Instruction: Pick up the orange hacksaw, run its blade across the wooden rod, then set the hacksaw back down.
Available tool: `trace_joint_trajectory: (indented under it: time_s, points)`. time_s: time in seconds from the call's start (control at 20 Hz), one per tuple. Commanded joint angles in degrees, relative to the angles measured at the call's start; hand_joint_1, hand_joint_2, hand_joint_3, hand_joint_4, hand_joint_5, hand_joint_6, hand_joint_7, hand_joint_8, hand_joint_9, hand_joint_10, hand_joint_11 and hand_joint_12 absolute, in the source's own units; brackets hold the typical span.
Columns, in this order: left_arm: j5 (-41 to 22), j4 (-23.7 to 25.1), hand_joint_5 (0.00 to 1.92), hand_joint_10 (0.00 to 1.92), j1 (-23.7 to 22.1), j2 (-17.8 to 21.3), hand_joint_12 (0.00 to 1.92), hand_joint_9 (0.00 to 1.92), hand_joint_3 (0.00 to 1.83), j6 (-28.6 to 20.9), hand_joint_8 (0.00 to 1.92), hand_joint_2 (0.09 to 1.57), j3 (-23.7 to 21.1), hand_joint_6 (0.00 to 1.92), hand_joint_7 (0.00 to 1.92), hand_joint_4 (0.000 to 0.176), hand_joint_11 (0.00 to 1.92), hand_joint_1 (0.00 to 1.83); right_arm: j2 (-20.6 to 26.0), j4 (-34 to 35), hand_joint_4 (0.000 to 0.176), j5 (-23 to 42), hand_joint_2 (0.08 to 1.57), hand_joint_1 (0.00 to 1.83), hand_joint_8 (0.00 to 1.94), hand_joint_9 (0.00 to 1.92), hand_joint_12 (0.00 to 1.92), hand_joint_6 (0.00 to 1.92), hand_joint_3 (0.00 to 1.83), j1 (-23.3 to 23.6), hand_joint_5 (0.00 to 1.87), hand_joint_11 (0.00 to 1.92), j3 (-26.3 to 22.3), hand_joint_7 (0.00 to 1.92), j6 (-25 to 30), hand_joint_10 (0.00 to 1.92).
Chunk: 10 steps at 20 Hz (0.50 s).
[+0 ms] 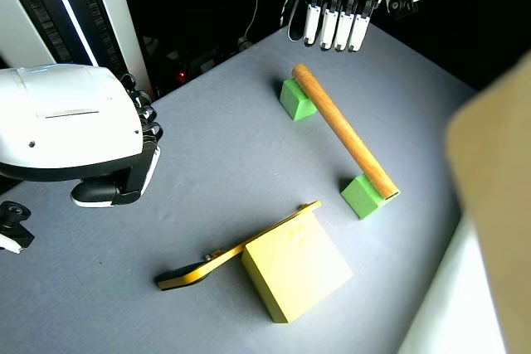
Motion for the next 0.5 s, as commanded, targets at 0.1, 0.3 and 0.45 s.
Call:
trace_joint_trajectory:
  time_s: [0.1,0.3,0.45]
  points:
    - [-3.7,-2.6,0.28,0.01,0.1,0.8,0.42,0.23,0.01,-0.2,0.01,1.22,0.9,0.01,0.28,0.026,0.00,0.03,0.5,4.3,0.000,1.3,1.04,0.01,0.00,0.19,0.59,0.00,0.02,0.7,0.18,0.00,-0.1,0.20,2.2,0.01]
    - [-1.5,-1.8,0.26,0.00,0.0,0.8,0.45,0.18,0.00,-0.2,0.00,1.24,0.8,0.00,0.22,0.011,0.00,0.04,1.6,4.3,0.000,-2.8,1.06,0.06,0.00,0.21,0.62,0.01,0.01,0.5,0.21,0.00,-0.1,0.23,16.8,0.01]
    - [0.6,-1.6,0.18,0.00,-0.2,0.9,0.30,0.11,0.00,-0.3,0.00,1.21,0.3,0.00,0.13,0.047,0.00,0.00,3.0,8.4,0.000,-8.3,1.05,0.09,0.00,0.21,0.61,0.00,0.00,-0.1,0.19,0.00,0.0,0.23,20.1,0.00]
